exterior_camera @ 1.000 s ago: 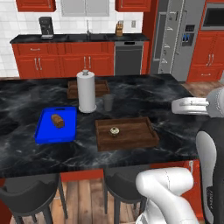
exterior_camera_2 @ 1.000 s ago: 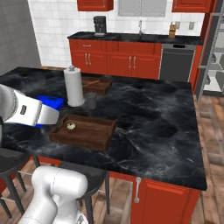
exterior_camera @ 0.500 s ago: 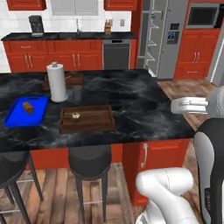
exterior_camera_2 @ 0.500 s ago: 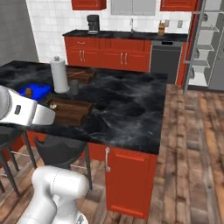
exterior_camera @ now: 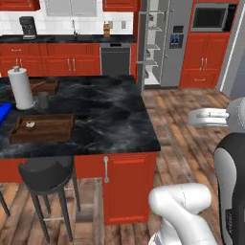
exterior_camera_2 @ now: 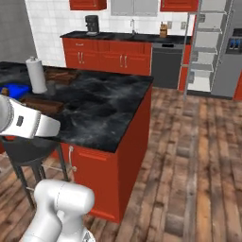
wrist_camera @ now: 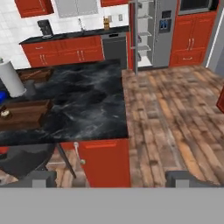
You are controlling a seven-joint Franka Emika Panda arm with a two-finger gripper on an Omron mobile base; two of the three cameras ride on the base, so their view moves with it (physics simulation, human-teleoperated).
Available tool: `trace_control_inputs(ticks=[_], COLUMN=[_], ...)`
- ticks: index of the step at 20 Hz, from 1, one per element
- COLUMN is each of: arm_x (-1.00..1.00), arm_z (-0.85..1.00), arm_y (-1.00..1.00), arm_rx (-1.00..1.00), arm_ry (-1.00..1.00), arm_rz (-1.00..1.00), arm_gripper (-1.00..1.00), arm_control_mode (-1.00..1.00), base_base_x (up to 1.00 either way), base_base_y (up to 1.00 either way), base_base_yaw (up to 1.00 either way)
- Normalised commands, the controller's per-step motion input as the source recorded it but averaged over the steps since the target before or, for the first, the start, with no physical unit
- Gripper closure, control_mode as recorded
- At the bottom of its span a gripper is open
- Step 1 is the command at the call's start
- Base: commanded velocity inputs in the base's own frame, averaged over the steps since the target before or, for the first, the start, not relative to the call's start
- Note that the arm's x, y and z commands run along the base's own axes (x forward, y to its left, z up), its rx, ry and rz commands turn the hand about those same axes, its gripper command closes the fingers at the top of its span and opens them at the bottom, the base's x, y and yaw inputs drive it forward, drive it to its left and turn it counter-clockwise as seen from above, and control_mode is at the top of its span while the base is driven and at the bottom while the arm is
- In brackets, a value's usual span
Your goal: Take the cupcake and cake from the fridge and place them on the empty tray on the dining counter.
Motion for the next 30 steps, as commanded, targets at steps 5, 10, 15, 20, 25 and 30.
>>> trace_control_inputs(ticks=[5,10,15,20,25,30], arm_x=[0.00,0.00,0.00,0.00,0.00,0.00], arm_z=[0.00,0.00,0.00,0.00,0.00,0.00], arm_y=[0.00,0.00,0.00,0.00,0.00,0.00], arm_rx=[0.00,0.00,0.00,0.00,0.00,0.00], arm_ry=[0.00,0.00,0.00,0.00,0.00,0.00], arm_rz=[0.00,0.00,0.00,0.00,0.00,0.00], arm_gripper=[-1.00,-1.00,-1.00,-1.00,-1.00,-1.00], arm_control_mode=[1.00,1.00,1.00,1.00,1.00,1.00], base_base_x=[0.19,0.27,0.82,1.00,1.00,1.00], base_base_y=[-1.00,-1.00,-1.00,-1.00,-1.00,-0.98], base_base_yaw=[0.14,0.12,0.07,0.07,0.10,0.21])
